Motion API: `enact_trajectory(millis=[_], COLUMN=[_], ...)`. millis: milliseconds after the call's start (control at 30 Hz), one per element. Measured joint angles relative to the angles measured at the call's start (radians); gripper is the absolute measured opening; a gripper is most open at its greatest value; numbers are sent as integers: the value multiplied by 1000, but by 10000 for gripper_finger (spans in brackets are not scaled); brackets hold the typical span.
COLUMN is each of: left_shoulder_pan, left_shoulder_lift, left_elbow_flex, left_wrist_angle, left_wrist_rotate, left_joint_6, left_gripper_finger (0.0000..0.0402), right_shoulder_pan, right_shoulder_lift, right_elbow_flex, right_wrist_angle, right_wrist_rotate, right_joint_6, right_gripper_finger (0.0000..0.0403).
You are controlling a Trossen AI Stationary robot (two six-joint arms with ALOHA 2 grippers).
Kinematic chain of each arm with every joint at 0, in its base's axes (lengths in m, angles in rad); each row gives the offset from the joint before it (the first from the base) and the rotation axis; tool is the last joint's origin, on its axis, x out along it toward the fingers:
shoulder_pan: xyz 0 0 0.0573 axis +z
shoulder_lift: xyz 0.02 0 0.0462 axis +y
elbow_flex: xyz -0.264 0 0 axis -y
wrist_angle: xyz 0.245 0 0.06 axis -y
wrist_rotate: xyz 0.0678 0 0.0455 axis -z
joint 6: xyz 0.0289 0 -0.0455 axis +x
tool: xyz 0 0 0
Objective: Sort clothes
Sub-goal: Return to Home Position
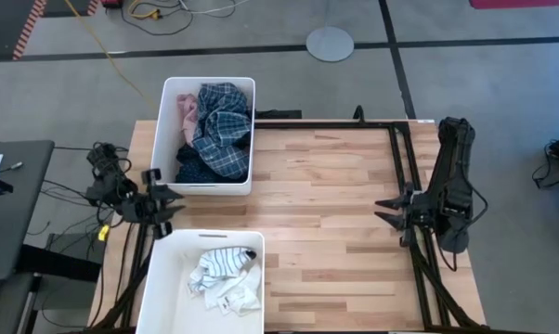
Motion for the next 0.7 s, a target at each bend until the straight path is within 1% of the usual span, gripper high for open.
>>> enact_trajectory(millis=[67,167,233,300,367,500,567,600,700], left_shoulder_pan=[6,15,16,16,16,16,24,32,61], left_shoulder_lift=[0,2,2,0,1,2,3,3,2], left_elbow_flex=[1,-2,-2,0,0,-1,-1,-1,-1], left_wrist_angle=[-6,44,114,157,139,130,127,126,137], left_wrist_rotate=[-2,9,82,131,114,29,-12,-10,38], left_joint_6=[69,76,43,51,112,230,255,255,272], left_gripper_finger=[105,105,105,105,105,105,105,105,105], right_shoulder_pan=[0,0,0,0,0,0,0,0,0], right_shoulder_lift=[0,0,-1,-1,-1,-1,-1,-1,-1], right_elbow_flex=[-13,-41,-63,-80,-91,-113,-121,-125,-131], right_wrist_angle=[3,2,3,-4,-8,-10,-7,-9,-8], right_wrist_rotate=[0,0,0,0,0,0,0,0,0], right_joint_6=[19,55,89,121,143,176,190,197,202], right_gripper_finger=[164,164,164,164,164,164,164,164,164])
